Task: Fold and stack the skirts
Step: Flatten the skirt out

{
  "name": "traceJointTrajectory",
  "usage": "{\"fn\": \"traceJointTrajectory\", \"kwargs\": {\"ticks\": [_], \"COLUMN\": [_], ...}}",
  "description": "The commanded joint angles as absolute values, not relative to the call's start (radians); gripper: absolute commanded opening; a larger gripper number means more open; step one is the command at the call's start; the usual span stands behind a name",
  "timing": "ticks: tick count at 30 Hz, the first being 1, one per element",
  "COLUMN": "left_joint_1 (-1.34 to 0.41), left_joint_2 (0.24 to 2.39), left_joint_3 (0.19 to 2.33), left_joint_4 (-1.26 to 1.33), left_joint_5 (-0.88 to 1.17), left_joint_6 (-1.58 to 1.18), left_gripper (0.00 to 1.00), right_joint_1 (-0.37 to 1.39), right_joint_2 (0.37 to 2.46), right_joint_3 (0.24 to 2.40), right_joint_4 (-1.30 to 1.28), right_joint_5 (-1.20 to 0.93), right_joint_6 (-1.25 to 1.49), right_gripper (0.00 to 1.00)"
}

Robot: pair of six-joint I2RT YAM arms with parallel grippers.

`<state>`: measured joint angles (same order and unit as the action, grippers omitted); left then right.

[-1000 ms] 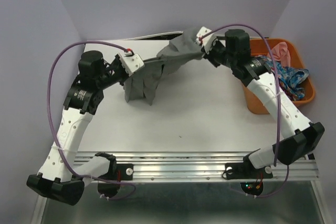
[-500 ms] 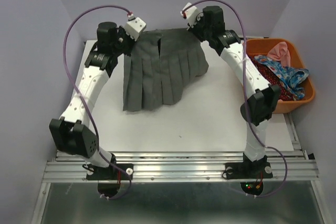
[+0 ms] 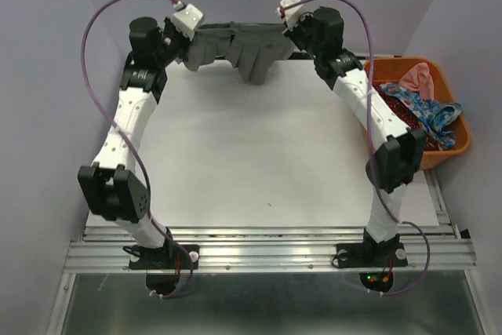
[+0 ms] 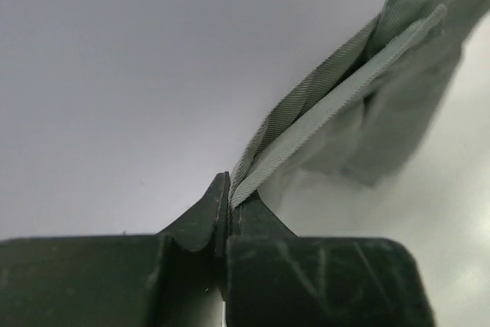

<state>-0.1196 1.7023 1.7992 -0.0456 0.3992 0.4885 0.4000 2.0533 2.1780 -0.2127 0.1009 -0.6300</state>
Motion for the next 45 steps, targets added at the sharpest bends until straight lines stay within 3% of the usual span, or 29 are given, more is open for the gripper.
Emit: {"fn": "traceJointTrajectory", "kwargs": {"ticks": [1, 2, 5, 7, 9, 10, 11, 12, 13, 14, 15, 17, 21, 25, 27, 33, 38, 39, 45], "left_joint_1": [-0.067, -0.067, -0.074, -0.084, -0.097, -0.098, -0.101, -0.103, -0.103, -0.103, -0.103, -0.106, -0.107, -0.107, -0.107, -0.129, -0.146, -0.149, -0.175], "left_joint_2": [1.442, 1.375, 1.266, 1.208, 1.108, 1.073, 0.995, 0.904, 0.904, 0.856, 0.769, 0.672, 0.655, 0.820, 0.972, 1.325, 1.508, 1.560, 1.815], "left_joint_3": [1.504, 1.351, 1.089, 0.911, 0.812, 0.774, 0.717, 0.688, 0.687, 0.680, 0.683, 0.702, 0.744, 0.776, 0.843, 1.060, 1.138, 1.144, 1.265], "left_joint_4": [0.121, 0.139, 0.076, 0.032, -0.076, -0.127, -0.240, -0.333, -0.334, -0.378, -0.452, -0.506, -0.499, -0.353, -0.307, -0.294, -0.317, -0.318, -0.342], "left_joint_5": [0.439, 0.448, 0.521, 0.548, 0.586, 0.598, 0.612, 0.639, 0.650, 0.663, 0.681, 0.689, 0.687, 0.614, 0.574, 0.468, 0.463, 0.462, 0.385], "left_joint_6": [0.627, 0.646, 0.778, 0.853, 0.978, 1.020, 1.064, 1.127, 1.143, 1.160, 1.161, 1.131, 1.012, 0.832, 0.700, 0.401, 0.302, 0.295, 0.259], "left_gripper": [0.00, 0.00, 0.00, 0.05, 0.24, 0.31, 0.46, 0.60, 0.60, 0.71, 0.90, 0.99, 0.98, 0.88, 0.75, 0.61, 0.51, 0.46, 0.40], "right_joint_1": [0.347, 0.347, 0.359, 0.373, 0.396, 0.396, 0.420, 0.437, 0.437, 0.437, 0.448, 0.448, 0.448, 0.448, 0.448, 0.448, 0.448, 0.448, 0.523], "right_joint_2": [1.802, 1.766, 1.634, 1.536, 1.462, 1.422, 1.332, 1.224, 1.223, 1.171, 1.079, 1.025, 1.089, 1.321, 1.440, 1.813, 1.920, 1.922, 1.864], "right_joint_3": [1.875, 1.692, 1.405, 1.151, 0.954, 0.906, 0.869, 0.817, 0.801, 0.793, 0.798, 0.843, 0.949, 1.075, 1.191, 1.396, 1.375, 1.338, 1.150], "right_joint_4": [-0.058, -0.051, -0.042, -0.064, -0.099, -0.132, -0.231, -0.320, -0.349, -0.383, -0.414, -0.480, -0.497, -0.436, -0.433, -0.451, -0.468, -0.471, -0.552], "right_joint_5": [0.066, 0.020, -0.083, -0.129, -0.158, -0.178, -0.230, -0.276, -0.276, -0.313, -0.334, -0.363, -0.335, -0.305, -0.276, -0.196, -0.147, -0.147, -0.196], "right_joint_6": [-0.650, -0.666, -0.771, -0.802, -0.850, -0.865, -0.902, -0.896, -0.896, -0.884, -0.867, -0.832, -0.740, -0.586, -0.513, -0.517, -0.575, -0.583, -0.569], "right_gripper": [0.01, 0.01, 0.01, 0.01, 0.07, 0.20, 0.62, 0.89, 0.96, 1.00, 1.00, 1.00, 1.00, 0.97, 0.91, 0.75, 0.61, 0.59, 0.54]}}
